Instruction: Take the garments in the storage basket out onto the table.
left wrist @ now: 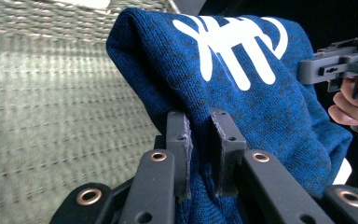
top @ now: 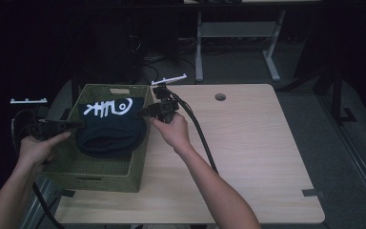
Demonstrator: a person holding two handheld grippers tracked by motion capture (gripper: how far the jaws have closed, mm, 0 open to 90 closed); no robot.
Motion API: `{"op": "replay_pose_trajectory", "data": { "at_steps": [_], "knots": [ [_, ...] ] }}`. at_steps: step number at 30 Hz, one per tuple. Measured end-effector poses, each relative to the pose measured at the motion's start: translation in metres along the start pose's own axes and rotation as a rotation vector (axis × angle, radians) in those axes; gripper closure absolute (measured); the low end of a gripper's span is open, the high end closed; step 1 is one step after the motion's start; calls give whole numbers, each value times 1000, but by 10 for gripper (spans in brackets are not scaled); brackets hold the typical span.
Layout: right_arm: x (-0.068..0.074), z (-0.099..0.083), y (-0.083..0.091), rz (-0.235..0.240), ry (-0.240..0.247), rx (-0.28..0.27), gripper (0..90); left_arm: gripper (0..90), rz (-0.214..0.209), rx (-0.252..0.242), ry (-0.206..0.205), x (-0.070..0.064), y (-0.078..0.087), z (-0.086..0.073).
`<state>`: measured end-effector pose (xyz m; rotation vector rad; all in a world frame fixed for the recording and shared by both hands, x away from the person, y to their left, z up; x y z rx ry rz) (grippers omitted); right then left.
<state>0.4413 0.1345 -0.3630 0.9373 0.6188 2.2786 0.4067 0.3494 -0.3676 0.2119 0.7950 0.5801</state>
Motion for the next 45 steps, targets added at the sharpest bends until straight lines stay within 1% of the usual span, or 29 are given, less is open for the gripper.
{"op": "replay_pose_trajectory", "data": {
  "at_steps": [5, 7, 11, 15, 22, 25, 29, 31, 36, 37, 40, 41, 45],
  "knots": [
    [8, 1, -15, 11, 5, 7, 792, 797, 14, 2, 11, 13, 11, -3],
    [10, 0, -21, 16, 0, 15, 792, 798, 21, -5, 11, 17, 14, -4],
    [12, -1, -32, 20, -7, 24, 792, 798, 40, 9, 13, 26, 18, -7],
    [10, -4, -46, 17, -21, 31, 792, 798, 55, 19, 26, 35, 19, -11],
    [6, -8, -57, 1, -17, 46, 790, 797, 75, 36, 36, 44, 19, -15],
    [5, -9, -61, -4, -15, 50, 789, 795, 83, 36, 41, 46, 18, -15],
    [3, -12, -68, -25, -12, 62, 787, 795, 102, 58, 46, 52, 17, -19],
    [3, -13, -69, -27, -7, 65, 787, 795, 115, 69, 48, 54, 15, -20],
    [1, -16, -74, -45, 1, 77, 786, 792, 128, 76, 60, 60, 13, -23],
    [1, -16, -76, -57, 3, 80, 785, 793, 130, 80, 61, 61, 12, -24],
    [-1, -17, -77, -64, 6, 83, 786, 794, 138, 83, 61, 63, 10, -24],
    [-2, -17, -79, -73, 0, 85, 786, 794, 138, 83, 65, 64, 10, -24],
    [-4, -18, -83, -85, 8, 91, 783, 793, 156, 94, 68, 68, 9, -24]
  ]
}}
Point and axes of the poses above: each handheld gripper's, and its own axes: y roughly backward along the jaws, z roughly out of its top, x roughly to its left, the point moved 10 cm from there along -y, roughly forward along the jaws, and after that the axes turned 14 degrees about -z, right-handed, at the moved point
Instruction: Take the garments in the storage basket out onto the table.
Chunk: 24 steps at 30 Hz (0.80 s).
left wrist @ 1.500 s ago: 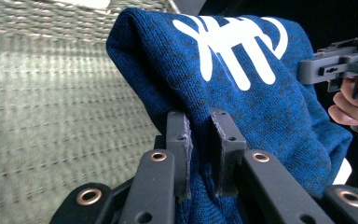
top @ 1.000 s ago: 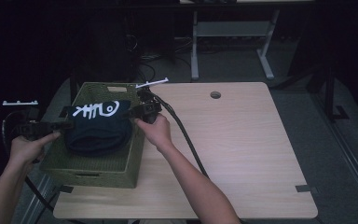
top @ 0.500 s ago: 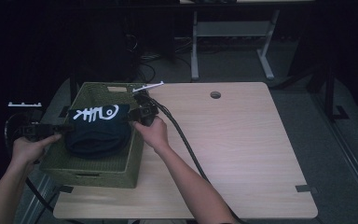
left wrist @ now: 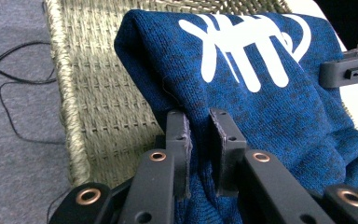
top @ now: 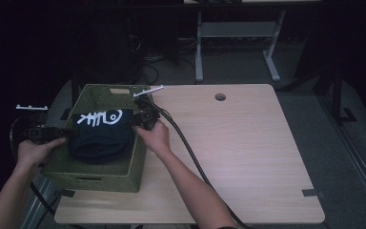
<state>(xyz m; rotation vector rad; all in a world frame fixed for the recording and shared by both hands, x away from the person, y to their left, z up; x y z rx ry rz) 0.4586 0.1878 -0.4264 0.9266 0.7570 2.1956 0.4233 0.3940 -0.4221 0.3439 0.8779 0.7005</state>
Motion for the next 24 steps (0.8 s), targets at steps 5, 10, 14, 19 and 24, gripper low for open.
{"op": "replay_pose_trajectory", "data": {
  "at_steps": [5, 10, 14, 19, 24],
  "knots": [
    [-2, -2, -6, -20, 6, 16, 784, 793, 20, 15, -1, 3, -3, -1],
    [-3, -4, -10, -42, 18, 26, 783, 791, 43, 37, 0, 8, -7, -3],
    [-3, -5, -12, -54, 23, 32, 764, 787, 69, 61, -10, 11, -11, -4],
    [-5, -4, -9, -109, 61, 22, 683, 738, 129, 98, -36, 13, -15, -3],
    [-6, -2, -4, -133, 73, 10, 636, 732, 124, 56, -24, 13, -14, 1]
  ]
}}
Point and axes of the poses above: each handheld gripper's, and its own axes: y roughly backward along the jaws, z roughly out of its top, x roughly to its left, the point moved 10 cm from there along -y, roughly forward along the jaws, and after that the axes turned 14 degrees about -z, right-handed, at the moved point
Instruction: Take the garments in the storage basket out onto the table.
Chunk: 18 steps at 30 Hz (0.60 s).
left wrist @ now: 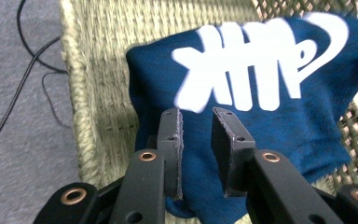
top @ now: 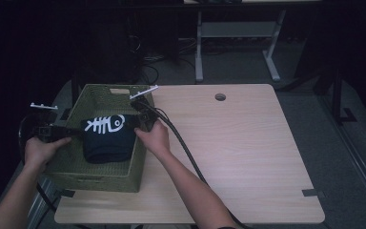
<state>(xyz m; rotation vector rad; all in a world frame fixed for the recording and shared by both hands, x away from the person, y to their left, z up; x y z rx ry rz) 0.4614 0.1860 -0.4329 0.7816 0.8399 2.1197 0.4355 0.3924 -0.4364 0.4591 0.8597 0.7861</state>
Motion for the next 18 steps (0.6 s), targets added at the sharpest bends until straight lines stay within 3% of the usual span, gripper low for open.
{"op": "replay_pose_trajectory", "data": {
  "at_steps": [9, 18],
  "knots": [
    [-3, 7, 12, 23, -11, -40, 629, 725, -18, -38, -4, -4, 5, 0],
    [-2, 10, 28, 86, -15, -60, 596, 692, -44, -105, -4, -16, 18, 0]
  ]
}}
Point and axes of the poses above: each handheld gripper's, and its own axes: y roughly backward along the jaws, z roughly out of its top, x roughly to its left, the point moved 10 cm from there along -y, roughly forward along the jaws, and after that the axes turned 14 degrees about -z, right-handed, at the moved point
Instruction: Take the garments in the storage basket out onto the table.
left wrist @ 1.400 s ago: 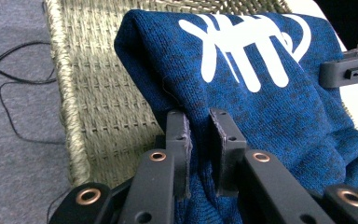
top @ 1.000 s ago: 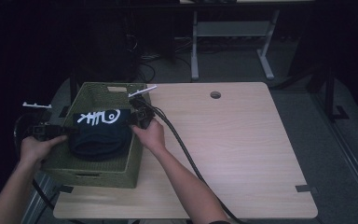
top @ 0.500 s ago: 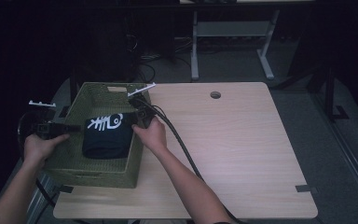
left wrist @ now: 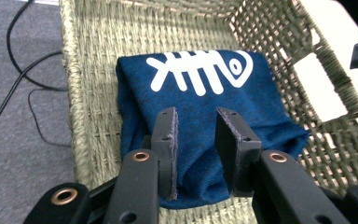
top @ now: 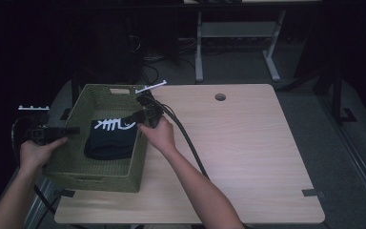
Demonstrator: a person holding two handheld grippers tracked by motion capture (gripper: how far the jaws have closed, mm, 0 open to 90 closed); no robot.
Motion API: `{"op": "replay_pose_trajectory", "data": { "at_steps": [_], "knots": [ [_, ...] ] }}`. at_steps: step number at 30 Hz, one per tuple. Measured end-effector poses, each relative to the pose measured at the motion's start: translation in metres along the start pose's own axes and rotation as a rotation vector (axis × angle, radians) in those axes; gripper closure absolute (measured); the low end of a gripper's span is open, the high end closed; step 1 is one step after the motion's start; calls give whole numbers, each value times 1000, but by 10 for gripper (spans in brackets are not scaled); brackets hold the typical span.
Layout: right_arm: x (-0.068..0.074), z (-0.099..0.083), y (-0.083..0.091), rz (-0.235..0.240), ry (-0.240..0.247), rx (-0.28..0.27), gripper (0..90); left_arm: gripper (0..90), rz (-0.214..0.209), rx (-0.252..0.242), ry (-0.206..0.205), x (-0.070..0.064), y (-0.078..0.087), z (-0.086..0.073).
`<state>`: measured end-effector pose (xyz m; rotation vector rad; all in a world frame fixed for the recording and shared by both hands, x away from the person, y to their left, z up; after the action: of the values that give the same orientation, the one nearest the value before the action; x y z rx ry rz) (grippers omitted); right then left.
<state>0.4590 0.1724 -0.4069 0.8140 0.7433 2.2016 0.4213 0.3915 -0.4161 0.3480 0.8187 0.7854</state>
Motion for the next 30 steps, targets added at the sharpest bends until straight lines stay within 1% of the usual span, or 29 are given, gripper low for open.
{"op": "replay_pose_trajectory", "data": {
  "at_steps": [5, 7, 9, 12, 13, 14, 15, 18, 19, 20, 21, 22, 23, 24, 25, 29, 30],
  "knots": [
    [-4, 1, 13, 33, -6, -19, 564, 648, 4, -33, 0, -13, 11, -1],
    [-7, 1, 19, 54, -10, -25, 552, 631, 2, -50, -3, -20, 16, -3],
    [-11, 0, 25, 59, -12, -27, 539, 626, 11, -55, -10, -28, 20, -6],
    [-20, -2, 34, 77, -23, -38, 515, 603, 11, -81, -16, -43, 23, -8],
    [-23, -3, 38, 81, -22, -43, 509, 599, 9, -81, -24, -48, 24, -9],
    [-26, -4, 41, 83, -30, -47, 501, 596, 4, -92, -24, -55, 23, -10],
    [-31, -5, 45, 85, -32, -41, 490, 590, 4, -96, -29, -58, 23, -10],
    [-41, -8, 54, 91, -44, -48, 477, 582, -15, -92, -36, -71, 20, -13],
    [-44, -9, 57, 88, -46, -51, 473, 578, -19, -99, -36, -74, 18, -13],
    [-51, -10, 63, 87, -56, -60, 467, 572, -28, -98, -37, -78, 16, -13],
    [-51, -10, 63, 87, -56, -60, 467, 572, -34, -93, -42, -81, 14, -13],
    [-58, -13, 69, 79, -65, -69, 459, 566, -39, -93, -44, -83, 12, -13],
    [-58, -13, 69, 79, -65, -69, 459, 566, -43, -93, -48, -86, 10, -13],
    [-64, -15, 74, 73, -77, -70, 452, 559, -51, -94, -50, -89, 8, -12],
    [-64, -15, 74, 73, -77, -70, 452, 559, -55, -92, -57, -92, 6, -12],
    [-76, -18, 84, 63, -92, -81, 440, 542, -75, -87, -70, -103, -1, -13],
    [-81, -19, 89, 57, -99, -84, 431, 531, -79, -89, -72, -105, -3, -12]
  ]
}}
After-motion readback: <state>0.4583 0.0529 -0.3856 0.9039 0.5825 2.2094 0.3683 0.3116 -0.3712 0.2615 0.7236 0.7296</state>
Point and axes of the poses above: each handheld gripper's, and its own axes: y roughly backward along the jaws, z roughly out of its top, x roughly to its left, the point moved 10 cm from there along -y, roughly forward along the jaws, and after that the axes turned 14 degrees about -z, right-handed, at the moved point
